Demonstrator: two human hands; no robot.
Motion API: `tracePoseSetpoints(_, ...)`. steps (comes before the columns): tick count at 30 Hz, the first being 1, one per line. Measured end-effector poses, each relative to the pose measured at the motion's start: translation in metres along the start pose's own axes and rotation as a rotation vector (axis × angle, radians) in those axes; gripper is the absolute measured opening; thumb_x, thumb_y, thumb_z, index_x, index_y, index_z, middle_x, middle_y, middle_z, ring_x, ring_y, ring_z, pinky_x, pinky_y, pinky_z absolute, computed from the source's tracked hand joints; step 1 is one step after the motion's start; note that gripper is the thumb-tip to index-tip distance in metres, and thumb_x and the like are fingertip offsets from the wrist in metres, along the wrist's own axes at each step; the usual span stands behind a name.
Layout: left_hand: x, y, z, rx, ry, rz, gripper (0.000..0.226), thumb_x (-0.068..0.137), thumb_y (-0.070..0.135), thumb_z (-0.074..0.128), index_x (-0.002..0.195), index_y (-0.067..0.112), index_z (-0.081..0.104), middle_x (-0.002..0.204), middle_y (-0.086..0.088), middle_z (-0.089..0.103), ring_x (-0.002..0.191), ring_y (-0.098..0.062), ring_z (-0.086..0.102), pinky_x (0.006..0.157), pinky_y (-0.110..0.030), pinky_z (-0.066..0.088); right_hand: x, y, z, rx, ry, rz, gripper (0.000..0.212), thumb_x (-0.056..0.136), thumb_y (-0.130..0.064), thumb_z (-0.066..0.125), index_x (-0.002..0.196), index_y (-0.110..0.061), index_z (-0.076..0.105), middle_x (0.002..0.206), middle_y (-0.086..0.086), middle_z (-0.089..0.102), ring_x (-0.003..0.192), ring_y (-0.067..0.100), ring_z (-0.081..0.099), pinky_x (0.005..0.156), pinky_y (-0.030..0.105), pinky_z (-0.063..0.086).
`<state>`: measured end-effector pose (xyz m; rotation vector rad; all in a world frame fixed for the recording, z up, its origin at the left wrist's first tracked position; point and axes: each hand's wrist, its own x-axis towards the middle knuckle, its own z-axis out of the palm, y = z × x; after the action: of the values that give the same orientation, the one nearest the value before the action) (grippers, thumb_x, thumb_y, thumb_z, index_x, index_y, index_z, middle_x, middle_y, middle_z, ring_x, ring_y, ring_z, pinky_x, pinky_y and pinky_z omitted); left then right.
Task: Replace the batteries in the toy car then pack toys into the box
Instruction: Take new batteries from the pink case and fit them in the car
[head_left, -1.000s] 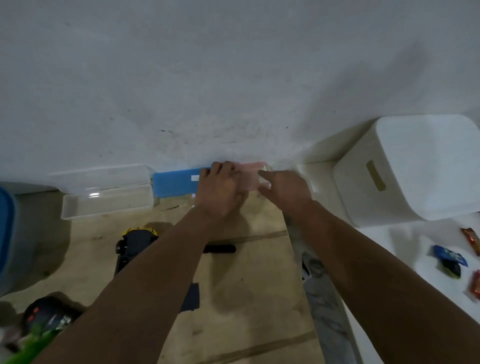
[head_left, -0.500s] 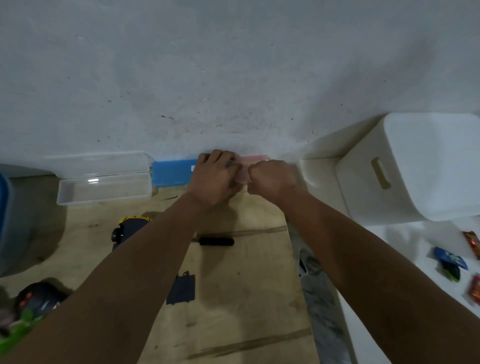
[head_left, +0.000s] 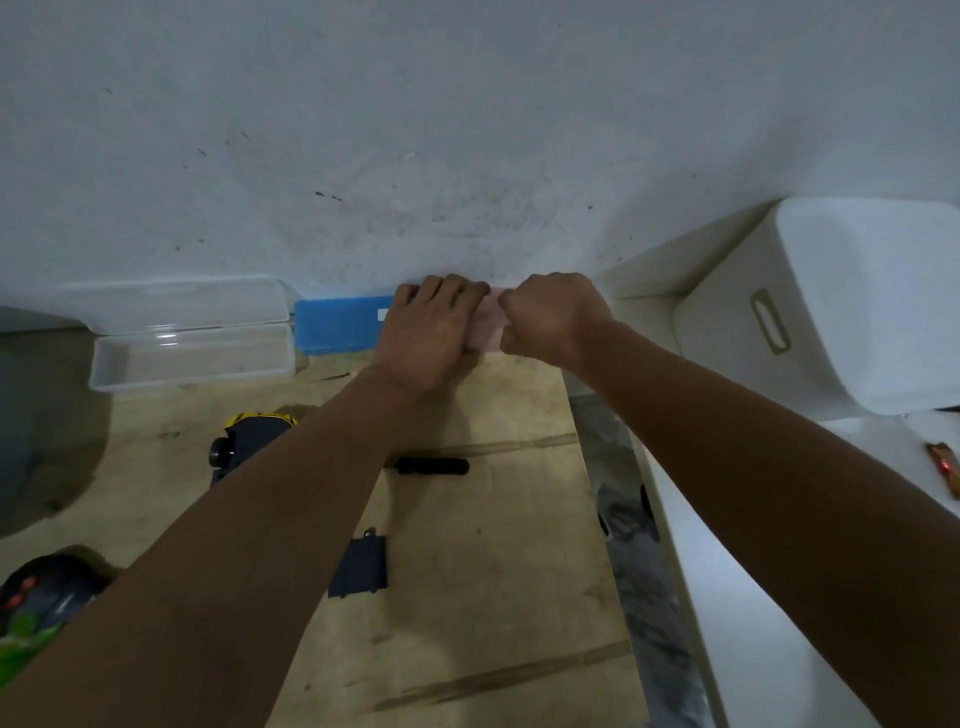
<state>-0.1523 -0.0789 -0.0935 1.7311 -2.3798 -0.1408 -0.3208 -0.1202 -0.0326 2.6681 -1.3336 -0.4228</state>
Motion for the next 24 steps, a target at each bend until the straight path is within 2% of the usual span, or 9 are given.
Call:
tracePoseSetpoints(2, -0.004, -0.001, 0.001, -0.048, 0.016, -0.006, 0.072, 0.090, 0.044, 0.071, 0.151, 0.016, 0.044, 0.148, -0.012, 0.055, 0.132, -0.033, 0.054, 0.113, -0.049, 0.040, -0.005, 0.005, 0.004, 0.084, 0.109, 0.063, 0.023, 0.089, -0.036, 0.057, 0.102, -0.017, 0.059, 0.066, -0.001, 0.057, 0.051, 0.019, 0.046, 0.051, 0.026, 0.034)
tracePoseSetpoints(3, -0.006, -0.002, 0.002, -0.083, 0.026, -0.005, 0.076, 0.088, 0.046, 0.074, 0.151, 0.016, 0.043, 0.148, -0.013, 0.055, 0.132, -0.034, 0.055, 0.113, -0.050, 0.041, -0.008, 0.006, 0.006, 0.138, 0.173, 0.092, 0.025, 0.091, -0.038, 0.056, 0.106, -0.018, 0.054, 0.069, 0.001, 0.061, 0.052, 0.021, 0.050, 0.051, 0.027, 0.038)
tracePoseSetpoints(5, -0.011, -0.004, 0.004, -0.176, 0.057, -0.018, 0.084, 0.083, 0.053, 0.079, 0.149, 0.016, 0.044, 0.147, -0.013, 0.057, 0.131, -0.035, 0.057, 0.112, -0.053, 0.043, -0.012, 0.007, 0.010, 0.248, 0.288, 0.167, 0.024, 0.093, -0.038, 0.057, 0.103, -0.019, 0.048, 0.065, 0.000, 0.059, 0.050, 0.021, 0.053, 0.050, 0.026, 0.039)
tracePoseSetpoints(7, -0.013, -0.005, 0.004, -0.278, 0.093, -0.060, 0.083, 0.081, 0.057, 0.080, 0.146, 0.019, 0.045, 0.143, -0.011, 0.061, 0.127, -0.035, 0.060, 0.111, -0.053, 0.044, -0.011, 0.009, 0.014, 0.309, 0.326, 0.262, 0.024, 0.094, -0.040, 0.058, 0.098, -0.020, 0.045, 0.063, -0.002, 0.057, 0.050, 0.020, 0.053, 0.050, 0.025, 0.040)
tracePoseSetpoints(12, -0.013, -0.008, 0.004, -0.334, 0.135, -0.071, 0.063, 0.085, 0.051, 0.078, 0.132, 0.020, 0.050, 0.130, -0.007, 0.065, 0.114, -0.031, 0.064, 0.102, -0.047, 0.047, -0.005, 0.009, 0.021, 0.428, 0.279, 0.409, 0.030, 0.095, -0.049, 0.056, 0.089, -0.021, 0.065, 0.077, 0.001, 0.069, 0.070, 0.024, 0.064, 0.061, 0.031, 0.051)
tracePoseSetpoints(15, -0.011, -0.012, 0.007, -0.250, 0.117, 0.001, 0.052, 0.087, 0.053, 0.073, 0.125, 0.020, 0.058, 0.134, -0.004, 0.060, 0.116, -0.029, 0.061, 0.100, -0.047, 0.047, -0.004, 0.004, 0.024, 0.513, 0.236, 0.377, 0.024, 0.093, -0.044, 0.062, 0.103, -0.025, 0.073, 0.095, 0.002, 0.075, 0.086, 0.026, 0.069, 0.073, 0.034, 0.057)
tracePoseSetpoints(19, -0.008, -0.015, 0.011, -0.222, 0.122, 0.017, 0.070, 0.084, 0.059, 0.075, 0.139, 0.019, 0.059, 0.143, -0.006, 0.057, 0.123, -0.030, 0.058, 0.103, -0.049, 0.044, 0.000, -0.002, 0.033, 0.532, 0.088, 0.205, 0.028, 0.096, -0.028, 0.062, 0.122, -0.018, 0.068, 0.120, 0.008, 0.069, 0.105, 0.028, 0.065, 0.087, 0.037, 0.053)
tracePoseSetpoints(21, -0.007, -0.016, 0.012, -0.224, 0.128, 0.021, 0.075, 0.082, 0.064, 0.074, 0.140, 0.019, 0.060, 0.142, -0.006, 0.058, 0.121, -0.031, 0.059, 0.100, -0.048, 0.045, 0.001, -0.005, 0.038, 0.474, 0.041, 0.128, 0.030, 0.097, -0.020, 0.060, 0.127, -0.016, 0.064, 0.122, 0.011, 0.063, 0.108, 0.030, 0.061, 0.087, 0.039, 0.050)
tracePoseSetpoints(24, -0.007, -0.016, 0.013, -0.215, 0.147, 0.029, 0.074, 0.084, 0.070, 0.065, 0.136, 0.018, 0.062, 0.139, -0.006, 0.061, 0.116, -0.031, 0.062, 0.098, -0.048, 0.046, 0.003, -0.008, 0.042, 0.492, 0.062, 0.075, 0.037, 0.093, -0.009, 0.061, 0.130, -0.010, 0.061, 0.122, 0.015, 0.062, 0.111, 0.032, 0.057, 0.087, 0.037, 0.044)
